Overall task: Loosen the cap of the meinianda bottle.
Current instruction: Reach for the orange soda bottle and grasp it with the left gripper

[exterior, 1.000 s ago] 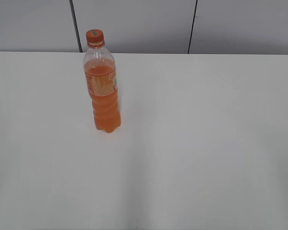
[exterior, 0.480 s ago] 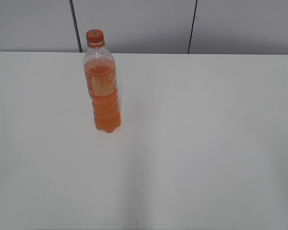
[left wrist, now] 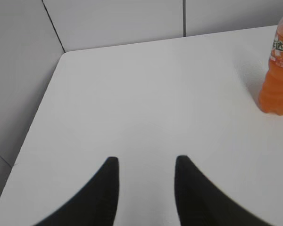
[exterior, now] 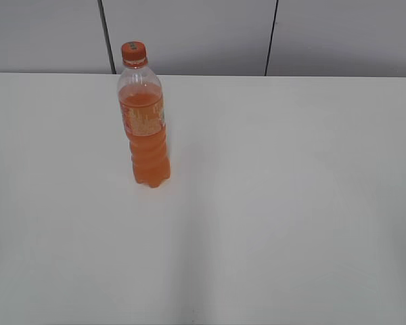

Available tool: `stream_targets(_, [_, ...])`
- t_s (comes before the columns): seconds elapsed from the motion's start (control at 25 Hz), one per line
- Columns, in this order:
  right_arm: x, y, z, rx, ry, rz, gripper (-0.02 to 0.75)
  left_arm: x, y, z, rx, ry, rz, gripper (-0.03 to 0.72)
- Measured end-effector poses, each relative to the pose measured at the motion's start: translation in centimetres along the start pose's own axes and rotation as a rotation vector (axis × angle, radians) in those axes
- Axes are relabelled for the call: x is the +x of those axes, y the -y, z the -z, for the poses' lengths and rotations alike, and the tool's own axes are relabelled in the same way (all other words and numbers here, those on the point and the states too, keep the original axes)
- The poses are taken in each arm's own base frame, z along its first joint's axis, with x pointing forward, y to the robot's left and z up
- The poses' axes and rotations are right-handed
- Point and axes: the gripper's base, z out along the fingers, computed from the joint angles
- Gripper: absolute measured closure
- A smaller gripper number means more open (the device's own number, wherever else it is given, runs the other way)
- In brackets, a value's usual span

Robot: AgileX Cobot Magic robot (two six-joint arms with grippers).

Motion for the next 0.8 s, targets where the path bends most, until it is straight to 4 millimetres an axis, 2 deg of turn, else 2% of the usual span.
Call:
stream_targets(0.28, [0.0,0.0,0.0,0.000,0.000,0.000,0.206,-0.1,-0.2,0.0,-0.020,0.008,-0.012,0.260])
stream_targets(0.56, [0.0,0.0,0.0,0.000,0.000,0.000,0.206,-1.4,-0.2,0.1,-0.018,0.097,-0.011,0.241])
stream_targets(0.8, [0.0,0.0,0.0,0.000,0.000,0.000,0.206,-4.0,0.1,-2.5,0.008,0.127,-0.013,0.240])
